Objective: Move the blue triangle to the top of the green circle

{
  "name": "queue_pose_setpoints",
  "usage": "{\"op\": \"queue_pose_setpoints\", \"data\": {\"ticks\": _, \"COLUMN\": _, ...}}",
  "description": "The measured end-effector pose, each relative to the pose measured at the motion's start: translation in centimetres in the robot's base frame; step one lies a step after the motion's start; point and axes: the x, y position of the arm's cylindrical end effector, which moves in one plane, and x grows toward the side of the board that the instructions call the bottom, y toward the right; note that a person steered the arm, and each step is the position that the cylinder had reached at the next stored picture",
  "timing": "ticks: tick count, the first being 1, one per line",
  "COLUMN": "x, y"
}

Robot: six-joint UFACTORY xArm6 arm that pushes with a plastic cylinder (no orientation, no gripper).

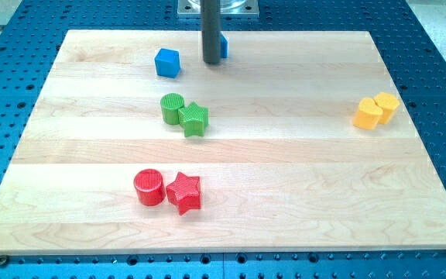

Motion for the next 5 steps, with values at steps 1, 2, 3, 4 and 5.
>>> {"op": "queue_pose_setpoints", "data": {"ticks": 1, "x": -2.7, "y": 4.8}}
{"op": "queue_pose_setpoints", "data": {"ticks": 2, "x": -5.9, "y": 0.1}}
{"op": "queue_pose_setpoints", "data": {"ticks": 3, "x": -3.2, "y": -8.5}}
{"op": "queue_pose_setpoints", "data": {"ticks": 4, "x": -3.4, "y": -2.4}}
{"op": "queue_pose_setpoints", "data": {"ticks": 5, "x": -1.3, "y": -0.6}}
